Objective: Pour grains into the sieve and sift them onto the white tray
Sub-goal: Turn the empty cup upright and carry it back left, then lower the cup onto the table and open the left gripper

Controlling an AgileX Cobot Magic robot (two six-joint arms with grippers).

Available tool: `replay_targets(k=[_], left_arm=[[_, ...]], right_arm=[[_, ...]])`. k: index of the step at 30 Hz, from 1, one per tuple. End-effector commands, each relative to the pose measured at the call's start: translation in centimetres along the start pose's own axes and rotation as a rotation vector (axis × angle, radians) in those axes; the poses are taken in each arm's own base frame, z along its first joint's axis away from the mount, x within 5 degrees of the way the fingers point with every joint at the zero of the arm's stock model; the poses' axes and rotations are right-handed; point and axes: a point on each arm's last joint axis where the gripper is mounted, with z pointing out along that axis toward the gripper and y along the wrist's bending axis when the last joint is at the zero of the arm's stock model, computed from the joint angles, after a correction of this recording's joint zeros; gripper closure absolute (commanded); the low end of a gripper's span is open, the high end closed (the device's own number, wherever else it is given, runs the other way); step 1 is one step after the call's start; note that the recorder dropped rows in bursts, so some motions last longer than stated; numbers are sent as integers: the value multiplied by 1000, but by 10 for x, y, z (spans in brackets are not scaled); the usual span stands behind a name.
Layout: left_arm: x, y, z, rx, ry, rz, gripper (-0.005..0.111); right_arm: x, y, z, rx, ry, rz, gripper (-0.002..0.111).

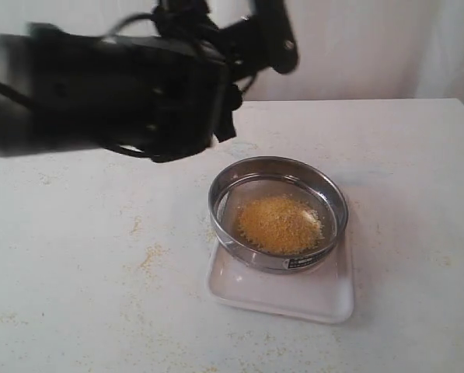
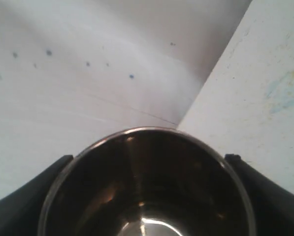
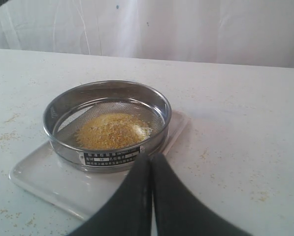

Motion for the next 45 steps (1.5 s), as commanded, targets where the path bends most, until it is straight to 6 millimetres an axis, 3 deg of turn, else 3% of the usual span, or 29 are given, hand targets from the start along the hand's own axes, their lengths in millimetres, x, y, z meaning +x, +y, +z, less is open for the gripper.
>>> replay_targets(k=[1,6,9,14,18,22,28,45], left_arm=[[61,21,-4,104,8,-393,107],[144,20,4,164,144,-585,107],[183,16,9,226,239,-636,107],[210,-3,9,410,98,-716,107],[228,-9,5,307,-50,-857,107],[261,-20,8,223,14,-918,107],[284,-43,28,172,70,-1010,107],[299,-70,42,203,122,-978,107]], right_arm=[[1,0,0,4,-6,0,108],[1,0,0,4,-6,0,108],[1,0,0,4,-6,0,108],[1,0,0,4,-6,0,108],[1,0,0,4,-6,0,108],[1,0,0,4,-6,0,108],[1,0,0,4,-6,0,108],[1,0,0,4,-6,0,108]])
